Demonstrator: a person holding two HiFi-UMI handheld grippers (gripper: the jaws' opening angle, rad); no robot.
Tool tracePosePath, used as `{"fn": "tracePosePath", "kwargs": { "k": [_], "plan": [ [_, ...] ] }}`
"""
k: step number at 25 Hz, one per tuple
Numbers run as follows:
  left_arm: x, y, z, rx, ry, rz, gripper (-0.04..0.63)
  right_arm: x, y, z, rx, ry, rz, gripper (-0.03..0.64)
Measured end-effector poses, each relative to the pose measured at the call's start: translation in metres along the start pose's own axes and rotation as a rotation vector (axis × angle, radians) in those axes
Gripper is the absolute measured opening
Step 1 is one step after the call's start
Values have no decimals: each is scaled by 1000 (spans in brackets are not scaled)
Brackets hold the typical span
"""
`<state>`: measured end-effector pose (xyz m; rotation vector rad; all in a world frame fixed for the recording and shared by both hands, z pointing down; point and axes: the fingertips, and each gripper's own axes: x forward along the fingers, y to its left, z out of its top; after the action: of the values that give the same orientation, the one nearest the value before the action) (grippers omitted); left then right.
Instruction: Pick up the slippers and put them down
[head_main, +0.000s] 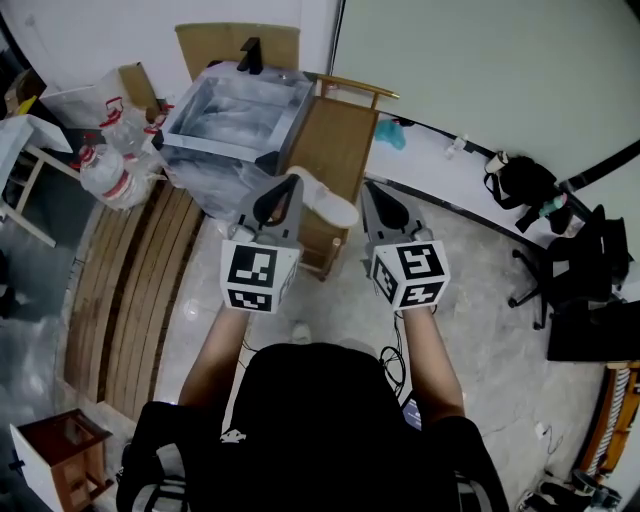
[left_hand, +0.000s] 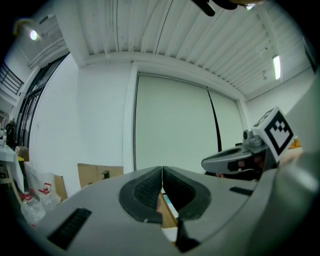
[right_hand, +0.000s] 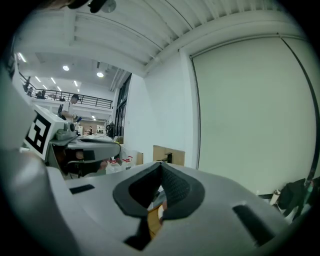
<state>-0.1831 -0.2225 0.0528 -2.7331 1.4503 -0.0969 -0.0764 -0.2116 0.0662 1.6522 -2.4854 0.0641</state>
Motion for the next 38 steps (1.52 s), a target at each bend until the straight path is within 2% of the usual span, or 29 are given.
{"fn": "tracePosePath", "kwargs": {
  "k": [3, 8, 12, 18, 26, 31, 38],
  "plan": [
    [6, 9, -10, 3, 14, 0, 6, 13, 0, -7, 8, 16, -1, -2],
    [18, 13, -19, -37, 43, -25, 6, 28, -1, -18, 14, 42, 4, -2],
    [30, 18, -26, -10, 45, -22, 6, 37, -10, -23, 31, 46, -11, -2],
    [54, 21, -37, -23, 65, -17, 6, 54, -27, -29, 41, 55, -9, -2],
    [94, 26, -58, -43, 108, 10, 6, 88, -58, -50, 78, 96, 20, -2],
    [118, 27, -73, -98, 149, 25, 6, 109, -75, -64, 81, 131, 49, -2],
    [148, 31, -100, -124, 201, 50, 6, 138, -96, -92, 87, 199, 89, -2]
  ]
}}
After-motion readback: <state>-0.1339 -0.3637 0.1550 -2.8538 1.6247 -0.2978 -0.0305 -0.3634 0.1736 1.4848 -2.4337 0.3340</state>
